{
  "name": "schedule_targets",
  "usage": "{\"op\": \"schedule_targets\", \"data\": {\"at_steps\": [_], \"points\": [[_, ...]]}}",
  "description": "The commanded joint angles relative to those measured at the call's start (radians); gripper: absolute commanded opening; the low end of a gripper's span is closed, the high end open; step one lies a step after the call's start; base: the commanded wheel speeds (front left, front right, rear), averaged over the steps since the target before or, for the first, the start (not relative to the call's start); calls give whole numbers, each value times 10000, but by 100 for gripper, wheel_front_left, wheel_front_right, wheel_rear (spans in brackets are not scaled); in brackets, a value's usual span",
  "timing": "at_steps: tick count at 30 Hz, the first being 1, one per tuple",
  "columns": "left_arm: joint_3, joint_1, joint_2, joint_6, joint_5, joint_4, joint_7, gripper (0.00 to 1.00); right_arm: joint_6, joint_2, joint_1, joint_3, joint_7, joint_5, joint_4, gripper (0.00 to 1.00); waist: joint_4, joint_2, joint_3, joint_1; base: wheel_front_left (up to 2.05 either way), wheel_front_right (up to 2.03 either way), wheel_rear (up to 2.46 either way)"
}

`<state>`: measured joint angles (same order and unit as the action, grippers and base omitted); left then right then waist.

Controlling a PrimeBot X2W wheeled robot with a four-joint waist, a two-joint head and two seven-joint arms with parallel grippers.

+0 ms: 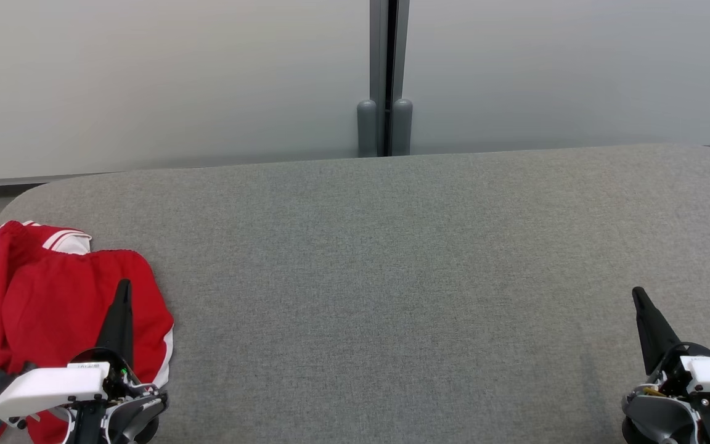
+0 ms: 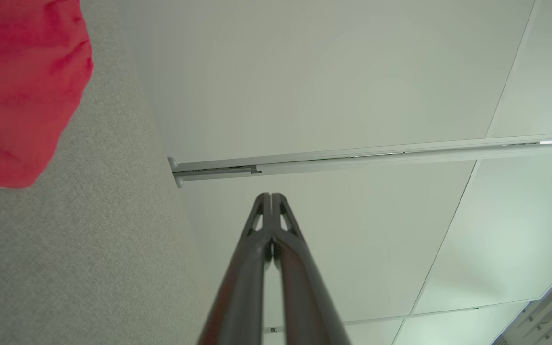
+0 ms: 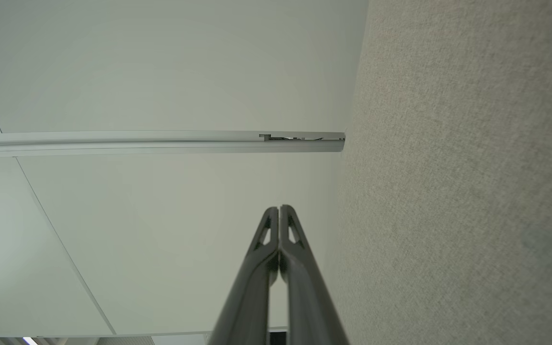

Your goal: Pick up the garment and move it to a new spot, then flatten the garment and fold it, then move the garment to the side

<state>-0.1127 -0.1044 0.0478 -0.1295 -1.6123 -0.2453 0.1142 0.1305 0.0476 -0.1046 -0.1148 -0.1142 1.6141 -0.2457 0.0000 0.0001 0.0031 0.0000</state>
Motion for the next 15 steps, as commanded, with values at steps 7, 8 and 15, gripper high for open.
{"op": "schedule_targets", "data": {"at_steps": [7, 8, 15], "points": [[-34, -118, 57, -38, -5, 2, 21, 0, 5, 45, -85, -3, -17, -35, 27, 0, 0, -1, 0, 0, 0, 0, 0], [-34, -118, 57, -38, -5, 2, 21, 0, 5, 45, -85, -3, -17, -35, 27, 0, 0, -1, 0, 0, 0, 0, 0], [-34, -118, 57, -38, -5, 2, 21, 0, 5, 45, -85, -3, -17, -35, 27, 0, 0, -1, 0, 0, 0, 0, 0]]}}
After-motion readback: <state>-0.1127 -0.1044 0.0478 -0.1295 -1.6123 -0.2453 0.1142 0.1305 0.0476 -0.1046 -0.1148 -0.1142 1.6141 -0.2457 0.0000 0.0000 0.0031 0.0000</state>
